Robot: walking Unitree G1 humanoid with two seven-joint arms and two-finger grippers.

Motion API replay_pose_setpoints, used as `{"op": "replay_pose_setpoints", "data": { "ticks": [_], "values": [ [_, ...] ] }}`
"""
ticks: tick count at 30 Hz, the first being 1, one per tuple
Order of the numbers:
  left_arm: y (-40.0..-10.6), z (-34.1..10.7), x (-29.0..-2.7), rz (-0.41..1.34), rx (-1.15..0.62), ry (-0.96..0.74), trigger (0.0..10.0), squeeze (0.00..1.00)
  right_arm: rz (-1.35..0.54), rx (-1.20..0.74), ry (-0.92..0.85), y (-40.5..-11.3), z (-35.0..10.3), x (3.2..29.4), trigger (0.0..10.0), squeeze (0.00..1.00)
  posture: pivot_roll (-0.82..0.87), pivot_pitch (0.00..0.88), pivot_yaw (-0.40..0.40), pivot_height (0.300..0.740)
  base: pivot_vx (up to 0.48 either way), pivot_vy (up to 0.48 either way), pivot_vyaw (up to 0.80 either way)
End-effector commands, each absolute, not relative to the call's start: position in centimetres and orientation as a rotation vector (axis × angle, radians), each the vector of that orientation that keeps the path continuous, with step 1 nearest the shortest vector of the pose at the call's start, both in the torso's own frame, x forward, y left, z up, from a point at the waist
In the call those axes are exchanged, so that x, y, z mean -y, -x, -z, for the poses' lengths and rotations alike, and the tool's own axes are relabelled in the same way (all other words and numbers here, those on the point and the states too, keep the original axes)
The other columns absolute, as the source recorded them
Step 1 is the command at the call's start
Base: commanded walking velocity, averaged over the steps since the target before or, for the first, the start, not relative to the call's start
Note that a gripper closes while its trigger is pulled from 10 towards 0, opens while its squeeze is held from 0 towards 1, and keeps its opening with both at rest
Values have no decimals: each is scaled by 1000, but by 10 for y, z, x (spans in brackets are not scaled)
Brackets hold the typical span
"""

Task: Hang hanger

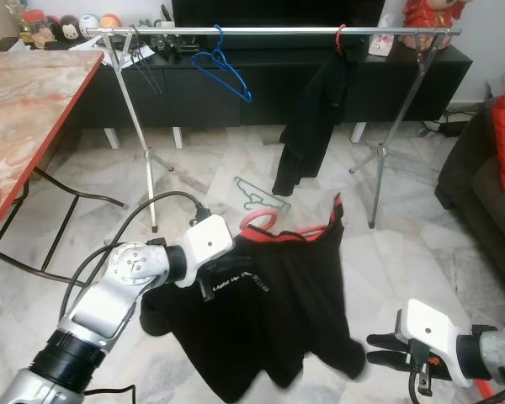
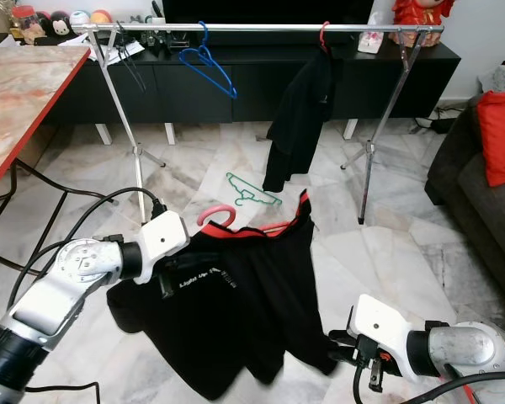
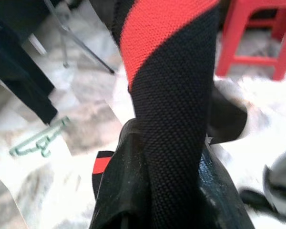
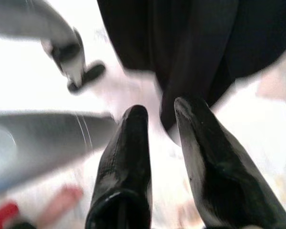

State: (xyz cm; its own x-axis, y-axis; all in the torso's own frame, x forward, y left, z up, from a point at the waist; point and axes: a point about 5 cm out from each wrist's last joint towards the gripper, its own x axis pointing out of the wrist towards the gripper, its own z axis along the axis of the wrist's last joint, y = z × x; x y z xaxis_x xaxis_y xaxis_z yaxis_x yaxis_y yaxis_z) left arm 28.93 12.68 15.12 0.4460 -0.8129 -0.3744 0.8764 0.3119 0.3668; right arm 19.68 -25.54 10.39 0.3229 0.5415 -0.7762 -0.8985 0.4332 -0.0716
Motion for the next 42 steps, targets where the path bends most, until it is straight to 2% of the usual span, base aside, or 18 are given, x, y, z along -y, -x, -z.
{"op": "replay_pose_setpoints", "data": {
  "ticks": [1,11,12,13,16,17,18,19,20,21,28,42],
  "values": [
    [-290,-155,-131,1123,-106,-601,0,0,-1000,-813,616,-193,-98,263,10000,1000,-140,87,-38,740,0,0,0],
    [-277,-150,-138,1272,-201,-622,0,0,-861,-658,692,-219,-119,271,10000,1000,-143,92,-38,740,0,0,0],
    [-275,-149,-138,1295,-215,-622,0,0,-856,-627,696,-223,-124,270,10000,86,-145,93,-38,740,0,0,0],
    [-273,-148,-137,1319,-227,-624,0,0,-858,-594,691,-226,-130,267,10000,0,-145,93,-38,740,0,0,0],
    [-271,-147,-134,1348,-234,-638,0,0,-878,-543,672,-230,-139,262,10000,0,-145,94,-37,740,0,0,0],
    [-271,-147,-130,1363,-229,-648,2000,0,-928,-510,654,-231,-146,255,10000,0,-149,95,-36,740,0,0,0],
    [-271,-147,-130,1363,-229,-648,2000,0,-928,-510,654,-231,-146,255,10000,0,-149,95,-36,740,0,0,0],
    [-271,-147,-129,1367,-223,-652,7451,0,-957,-498,641,-230,-148,251,10000,0,-149,95,-36,740,0,0,0],
    [-272,-147,-127,1370,-219,-654,7451,0,-975,-490,633,-230,-150,249,10000,0,-149,95,-36,740,0,0,0],
    [-272,-148,-125,1375,-213,-657,10000,0,-1005,-480,623,-229,-152,245,10000,0,-149,95,-36,740,0,0,0],
    [-269,-149,-118,1417,-199,-651,10000,0,-1094,-486,633,-228,-152,237,10000,0,-142,96,-35,740,0,0,0],
    [-258,-152,-106,1517,-196,-656,10000,0,-1171,-474,765,-240,-156,236,10000,0,-139,91,-37,740,0,0,0]
  ]
}}
